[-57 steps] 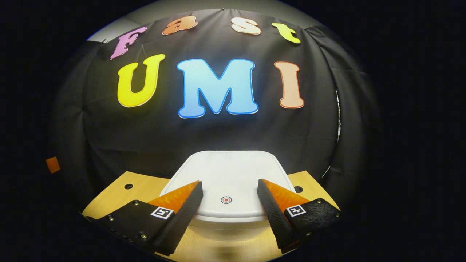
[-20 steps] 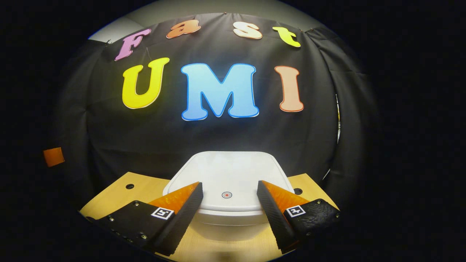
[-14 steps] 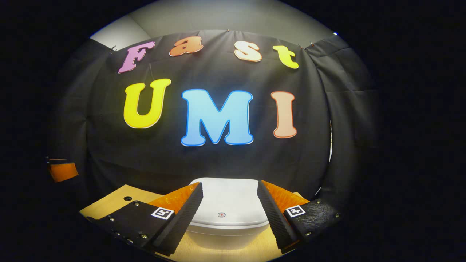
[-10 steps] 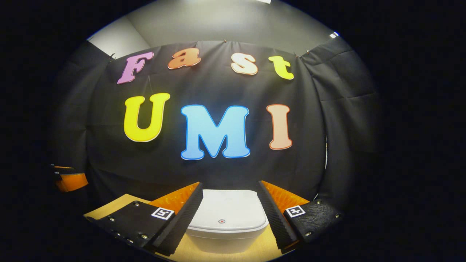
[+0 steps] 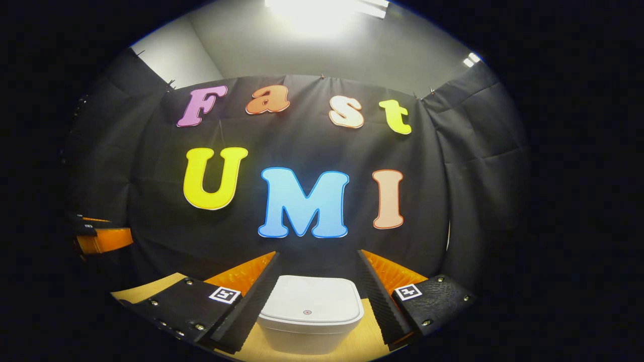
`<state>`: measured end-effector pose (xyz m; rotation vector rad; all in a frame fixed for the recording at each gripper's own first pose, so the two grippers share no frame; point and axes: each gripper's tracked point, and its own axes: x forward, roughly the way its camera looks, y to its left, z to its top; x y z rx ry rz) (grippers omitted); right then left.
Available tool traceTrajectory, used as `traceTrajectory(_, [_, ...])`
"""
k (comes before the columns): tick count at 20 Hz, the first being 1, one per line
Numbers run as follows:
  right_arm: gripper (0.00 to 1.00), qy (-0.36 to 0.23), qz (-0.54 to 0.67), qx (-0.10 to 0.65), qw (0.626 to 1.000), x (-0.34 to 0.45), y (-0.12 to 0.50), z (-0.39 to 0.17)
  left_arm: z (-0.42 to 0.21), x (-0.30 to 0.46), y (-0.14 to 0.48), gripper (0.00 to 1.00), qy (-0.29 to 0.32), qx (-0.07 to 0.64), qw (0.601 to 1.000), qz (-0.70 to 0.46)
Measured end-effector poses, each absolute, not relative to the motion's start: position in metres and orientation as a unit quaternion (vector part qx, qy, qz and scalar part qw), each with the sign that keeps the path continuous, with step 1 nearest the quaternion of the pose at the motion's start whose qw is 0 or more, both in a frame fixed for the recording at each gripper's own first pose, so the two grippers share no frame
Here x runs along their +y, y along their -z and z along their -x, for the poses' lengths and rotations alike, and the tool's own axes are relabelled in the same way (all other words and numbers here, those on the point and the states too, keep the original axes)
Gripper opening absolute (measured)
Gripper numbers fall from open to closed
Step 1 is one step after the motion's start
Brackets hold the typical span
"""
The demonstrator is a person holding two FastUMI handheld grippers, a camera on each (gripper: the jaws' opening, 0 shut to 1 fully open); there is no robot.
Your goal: Press the lid of the desktop garbage bin to open it, pick up the crumpled paper on the desktop and throw it into the bin, then pick up the pop can on the desktop and drop it into the bin, and finally close the garbage bin lid.
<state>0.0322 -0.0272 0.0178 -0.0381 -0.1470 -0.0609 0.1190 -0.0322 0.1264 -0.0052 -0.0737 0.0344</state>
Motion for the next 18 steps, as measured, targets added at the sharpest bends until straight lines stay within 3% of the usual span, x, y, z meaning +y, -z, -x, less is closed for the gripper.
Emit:
traceTrajectory(3, [1.0,0.023,0.016,-0.076,0.997,-0.019,-0.02,-0.026,-0.118,-0.041,-0.127,1.0,-0.006,-0.037,0.999,0.005])
traceTrajectory(4, [0.96,0.024,0.016,-0.077,0.997,-0.018,-0.021,-0.023,-0.116,-0.045,-0.127,1.0,-0.002,-0.037,0.999,0.011])
traceTrajectory(5, [1.0,0.028,0.019,-0.08,0.996,-0.019,-0.022,-0.021,-0.115,-0.046,-0.13,1.0,0.0,-0.041,0.999,0.013])
traceTrajectory(7, [0.96,0.034,0.024,-0.086,0.995,-0.018,-0.026,-0.014,-0.112,-0.045,-0.138,1.0,0.002,-0.051,0.999,0.006])
traceTrajectory(9, [1.0,0.035,0.019,-0.091,0.995,-0.016,-0.031,-0.007,-0.11,-0.046,-0.142,1.0,0.008,-0.055,0.998,-0.003])
traceTrajectory(10, [0.96,0.036,0.016,-0.094,0.995,-0.015,-0.034,-0.004,-0.109,-0.047,-0.144,1.0,0.013,-0.057,0.998,-0.004])
traceTrajectory(12, [0.95,0.042,0.017,-0.099,0.994,-0.016,-0.04,0.001,-0.108,-0.054,-0.146,0.95,0.026,-0.058,0.998,-0.003])
traceTrajectory(14, [0.96,0.048,0.026,-0.102,0.993,-0.017,-0.046,0.008,-0.107,-0.065,-0.148,1.0,0.046,-0.059,0.997,-0.004])
traceTrajectory(15, [0.96,0.053,0.031,-0.103,0.993,-0.019,-0.048,0.011,-0.107,-0.072,-0.148,0.95,0.057,-0.059,0.997,-0.006])
traceTrajectory(16, [0.96,0.057,0.033,-0.103,0.992,-0.022,-0.05,0.014,-0.108,-0.08,-0.147,1.0,0.07,-0.057,0.996,-0.008])
traceTrajectory(18, [0.95,0.064,0.029,-0.105,0.992,-0.027,-0.052,0.019,-0.112,-0.096,-0.146,1.0,0.095,-0.055,0.994,-0.009])
